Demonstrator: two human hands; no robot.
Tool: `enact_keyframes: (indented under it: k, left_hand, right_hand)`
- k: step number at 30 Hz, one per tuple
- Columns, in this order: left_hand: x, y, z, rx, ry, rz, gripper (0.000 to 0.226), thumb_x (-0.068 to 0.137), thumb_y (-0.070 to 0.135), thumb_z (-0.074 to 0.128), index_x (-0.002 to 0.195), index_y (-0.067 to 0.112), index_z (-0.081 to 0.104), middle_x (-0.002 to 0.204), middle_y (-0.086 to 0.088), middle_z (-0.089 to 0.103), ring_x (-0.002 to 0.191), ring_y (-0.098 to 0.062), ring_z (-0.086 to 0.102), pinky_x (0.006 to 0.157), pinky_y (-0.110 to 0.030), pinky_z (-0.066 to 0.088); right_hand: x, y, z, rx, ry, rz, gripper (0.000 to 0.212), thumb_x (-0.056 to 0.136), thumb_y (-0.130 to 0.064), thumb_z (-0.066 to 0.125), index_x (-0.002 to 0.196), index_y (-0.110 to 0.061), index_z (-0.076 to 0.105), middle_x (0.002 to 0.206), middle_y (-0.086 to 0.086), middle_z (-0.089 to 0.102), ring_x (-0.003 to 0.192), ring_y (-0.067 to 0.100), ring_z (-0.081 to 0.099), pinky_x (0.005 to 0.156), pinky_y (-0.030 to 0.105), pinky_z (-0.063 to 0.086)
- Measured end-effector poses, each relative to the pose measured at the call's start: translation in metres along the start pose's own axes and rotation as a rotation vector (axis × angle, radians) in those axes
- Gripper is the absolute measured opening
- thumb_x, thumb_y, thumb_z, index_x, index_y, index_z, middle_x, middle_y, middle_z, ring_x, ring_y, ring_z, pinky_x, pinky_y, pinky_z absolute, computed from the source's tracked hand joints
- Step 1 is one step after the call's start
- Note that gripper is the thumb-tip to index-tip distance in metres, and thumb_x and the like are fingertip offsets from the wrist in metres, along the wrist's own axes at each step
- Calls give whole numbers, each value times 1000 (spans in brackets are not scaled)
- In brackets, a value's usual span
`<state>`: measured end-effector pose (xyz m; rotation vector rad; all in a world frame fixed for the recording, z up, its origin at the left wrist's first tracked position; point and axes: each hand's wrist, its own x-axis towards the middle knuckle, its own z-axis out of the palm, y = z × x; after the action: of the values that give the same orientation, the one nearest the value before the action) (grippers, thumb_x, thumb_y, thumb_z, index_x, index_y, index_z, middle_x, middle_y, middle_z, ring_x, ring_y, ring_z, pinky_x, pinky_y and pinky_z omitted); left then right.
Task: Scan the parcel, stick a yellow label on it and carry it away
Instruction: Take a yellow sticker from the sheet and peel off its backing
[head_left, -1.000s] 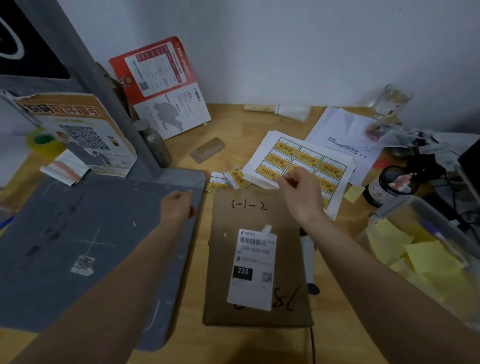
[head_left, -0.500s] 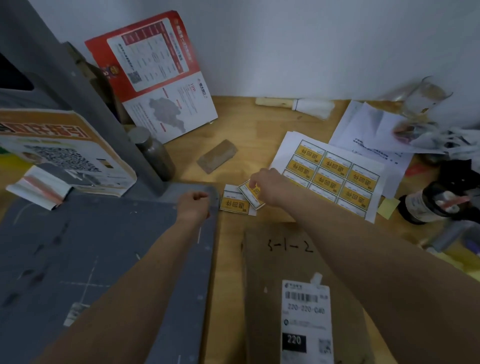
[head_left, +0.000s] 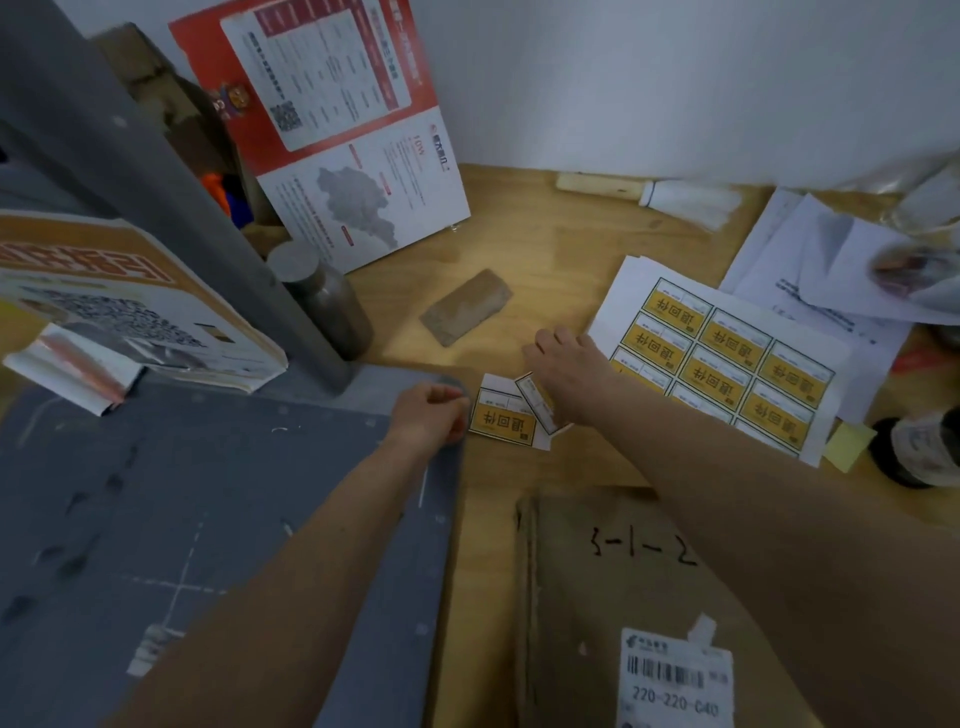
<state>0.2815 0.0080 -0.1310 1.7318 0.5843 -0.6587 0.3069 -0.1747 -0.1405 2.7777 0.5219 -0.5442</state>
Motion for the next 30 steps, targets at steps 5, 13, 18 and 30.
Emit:
enact_keyframes:
  k: [5,13,18,30]
  left_hand:
    - [-5,-3,-4,-29,-11,-6,10,91,7,59,101,7,59,77,-6,60,69,-15,57,69,-27,53]
    - [-22,2,-13,-95,11,22,7,90,5,59,97,5,61,77,-8,60,66,-14,56,62,-25,53]
    - [-42,14,-9,-155,10,73,21,90,14,62,108,3,64,87,-8,66,74,-15,61,67,-24,53]
    - [-177,17,39,-365,-207,264,25,79,1,71,104,-1,69,106,-18,72,89,-24,71,70,-26,61]
  right_hand:
    - [-4,2,-1,108,43,56,44,84,-11,63,125,-7,50,131,14,43,122,31,38,94,36,39]
    - [-33,23,-31,923,340,367,6,85,-5,64,89,-5,68,96,14,70,91,30,64,77,37,51]
    - [-71,24,-62,1342,446,519,15,89,-7,63,102,-1,68,93,14,67,52,21,58,51,30,48]
    - [-207,-10,-70,1543,628,478,21,88,-17,66,83,1,75,46,-7,51,34,2,40,42,11,30]
